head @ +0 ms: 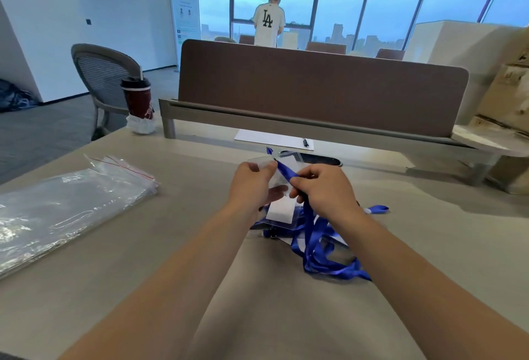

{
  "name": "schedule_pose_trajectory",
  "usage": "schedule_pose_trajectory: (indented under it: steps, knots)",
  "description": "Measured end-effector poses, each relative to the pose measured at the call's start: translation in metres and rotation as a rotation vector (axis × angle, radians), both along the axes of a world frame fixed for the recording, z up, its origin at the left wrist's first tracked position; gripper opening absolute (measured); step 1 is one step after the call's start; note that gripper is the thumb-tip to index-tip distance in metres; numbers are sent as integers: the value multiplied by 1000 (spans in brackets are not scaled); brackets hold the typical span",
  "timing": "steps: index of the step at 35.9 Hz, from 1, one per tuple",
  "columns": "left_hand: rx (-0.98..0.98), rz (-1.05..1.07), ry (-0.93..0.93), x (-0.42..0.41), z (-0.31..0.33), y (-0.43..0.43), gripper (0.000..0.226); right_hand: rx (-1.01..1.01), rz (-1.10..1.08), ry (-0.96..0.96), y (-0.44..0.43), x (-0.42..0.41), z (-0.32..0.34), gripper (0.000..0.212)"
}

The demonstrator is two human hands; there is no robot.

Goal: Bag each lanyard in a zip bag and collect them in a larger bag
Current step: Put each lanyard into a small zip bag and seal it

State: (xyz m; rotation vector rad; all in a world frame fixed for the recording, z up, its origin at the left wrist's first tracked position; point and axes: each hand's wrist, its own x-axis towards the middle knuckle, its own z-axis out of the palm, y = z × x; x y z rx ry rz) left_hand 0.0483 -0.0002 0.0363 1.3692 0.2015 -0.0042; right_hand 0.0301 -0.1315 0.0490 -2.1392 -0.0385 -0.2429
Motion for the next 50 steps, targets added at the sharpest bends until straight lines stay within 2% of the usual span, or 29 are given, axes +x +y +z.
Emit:
schedule_pose_trajectory:
  steps: [7,19,24,30,33,37,39,45,48,50]
  knots:
    - [104,73,-53,0,-6,3,32,2,31,51,13,-5,-10,7]
    - [205,149,-109,6,-9,12,25,-23,79,76,18,-10,-9,14]
    - [154,187,-129,11,1,25,24,41,227,248,8,-17,-11,16]
    - [26,99,-125,9,28,45,18,-89,319,376,-11,-16,-14,11]
    - [35,31,-121,5,41,56,17,-129,339,415,-23,-12,-12,11]
    - [88,-219,-122,-5,51,68,18,-144,308,377,-31,-7,-6,10]
    - [159,-314,-125,-9,53,72,21,-93,294,357,-33,-3,-3,10]
    - [608,-484,-49,-20,50,66,20,15,241,321,-37,8,13,8]
    - [811,-509,-45,-21,40,57,26,22,229,288,-36,14,19,10]
    - [855,-494,-49,-21,32,52,26,28,211,253,-33,16,22,12]
